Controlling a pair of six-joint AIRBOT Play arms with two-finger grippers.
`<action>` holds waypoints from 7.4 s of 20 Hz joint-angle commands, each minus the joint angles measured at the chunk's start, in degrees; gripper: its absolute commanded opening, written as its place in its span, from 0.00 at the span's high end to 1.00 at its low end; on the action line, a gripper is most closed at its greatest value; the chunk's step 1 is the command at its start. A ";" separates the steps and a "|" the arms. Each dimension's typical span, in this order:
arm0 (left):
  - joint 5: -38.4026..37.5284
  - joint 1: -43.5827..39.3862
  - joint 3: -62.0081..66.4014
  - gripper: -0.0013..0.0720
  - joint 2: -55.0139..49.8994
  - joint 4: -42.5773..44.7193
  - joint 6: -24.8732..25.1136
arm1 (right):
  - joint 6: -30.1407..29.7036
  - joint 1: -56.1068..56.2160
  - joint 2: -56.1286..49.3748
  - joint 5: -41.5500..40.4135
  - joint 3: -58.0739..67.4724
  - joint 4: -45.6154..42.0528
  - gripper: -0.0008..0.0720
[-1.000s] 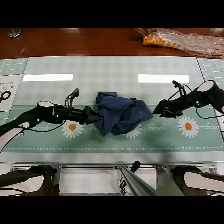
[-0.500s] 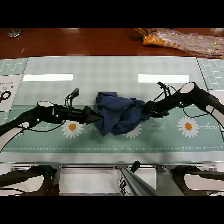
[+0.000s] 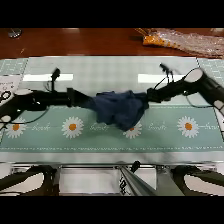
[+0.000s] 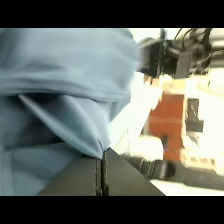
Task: Fold the shirts.
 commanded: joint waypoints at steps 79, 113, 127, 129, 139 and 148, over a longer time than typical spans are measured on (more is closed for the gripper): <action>-32.35 8.81 49.33 0.27 -10.38 52.72 -31.30 | 6.75 -13.25 -15.76 34.84 40.81 -32.81 0.40; 4.68 11.23 -29.46 0.21 20.00 35.15 -19.65 | -0.70 -28.46 -0.70 18.75 5.55 -14.67 0.26; 6.45 6.78 -29.55 0.95 17.42 28.76 -17.29 | -2.12 -37.24 -0.70 19.82 1.49 -11.89 0.23; 6.47 6.80 -29.55 0.95 17.42 28.76 -17.27 | -2.78 -39.85 -0.72 18.49 -0.46 -11.93 0.19; 7.54 6.80 -29.55 0.95 17.40 28.76 -17.31 | -5.33 -40.48 -0.76 11.37 -10.45 -9.73 0.26; 7.56 6.78 -29.55 0.95 17.40 28.74 -17.33 | -6.73 -34.97 -0.76 4.15 -16.72 -3.98 0.26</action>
